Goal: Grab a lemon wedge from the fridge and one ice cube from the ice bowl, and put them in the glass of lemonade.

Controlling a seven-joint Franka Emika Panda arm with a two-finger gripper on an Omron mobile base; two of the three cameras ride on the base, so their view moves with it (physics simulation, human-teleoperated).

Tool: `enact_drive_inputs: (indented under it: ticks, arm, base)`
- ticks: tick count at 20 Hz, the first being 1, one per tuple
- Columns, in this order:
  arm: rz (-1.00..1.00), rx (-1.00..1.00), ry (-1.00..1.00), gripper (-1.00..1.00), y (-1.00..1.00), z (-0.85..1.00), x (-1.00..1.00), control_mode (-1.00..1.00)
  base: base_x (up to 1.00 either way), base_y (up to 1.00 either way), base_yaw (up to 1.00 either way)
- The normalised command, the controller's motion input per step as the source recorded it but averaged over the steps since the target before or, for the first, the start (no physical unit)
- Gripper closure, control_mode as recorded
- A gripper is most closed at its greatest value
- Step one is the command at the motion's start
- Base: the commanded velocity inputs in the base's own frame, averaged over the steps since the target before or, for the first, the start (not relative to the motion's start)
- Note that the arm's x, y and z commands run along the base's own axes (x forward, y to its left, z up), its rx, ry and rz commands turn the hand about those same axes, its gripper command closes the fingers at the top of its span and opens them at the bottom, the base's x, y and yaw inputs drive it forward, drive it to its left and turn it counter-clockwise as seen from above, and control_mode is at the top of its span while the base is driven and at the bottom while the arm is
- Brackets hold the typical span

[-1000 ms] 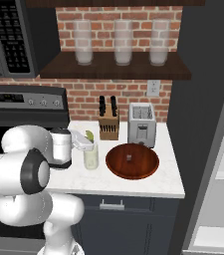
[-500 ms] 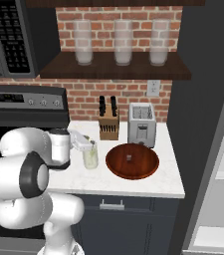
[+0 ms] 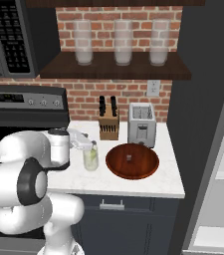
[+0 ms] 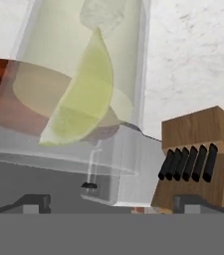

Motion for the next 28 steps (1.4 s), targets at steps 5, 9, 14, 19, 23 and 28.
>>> enact_drive_inputs:
  ticks: [5,9,14,19,23,28]
  arm:
    - [0.00,0.00,-0.16,-1.00,0.08,0.98,-0.51,-1.00]
    - [0.00,0.04,-0.04,-1.00,0.32,0.97,-0.66,-1.00]
    - [0.00,0.28,0.07,-1.00,0.37,0.84,-0.83,-1.00]
    - [0.00,0.30,0.03,-1.00,0.64,0.66,-0.67,-1.00]
    - [-0.01,0.12,0.02,-1.00,0.95,0.12,-0.56,-1.00]
    - [0.00,0.00,0.00,-1.00,0.99,0.00,-0.58,-1.00]
  base:
    - [0.00,0.00,0.00]
    - [0.00,0.00,0.00]
    - [0.00,0.00,0.00]
    - [0.00,0.00,0.00]
    - [0.00,0.00,0.00]
    - [0.00,0.00,0.00]
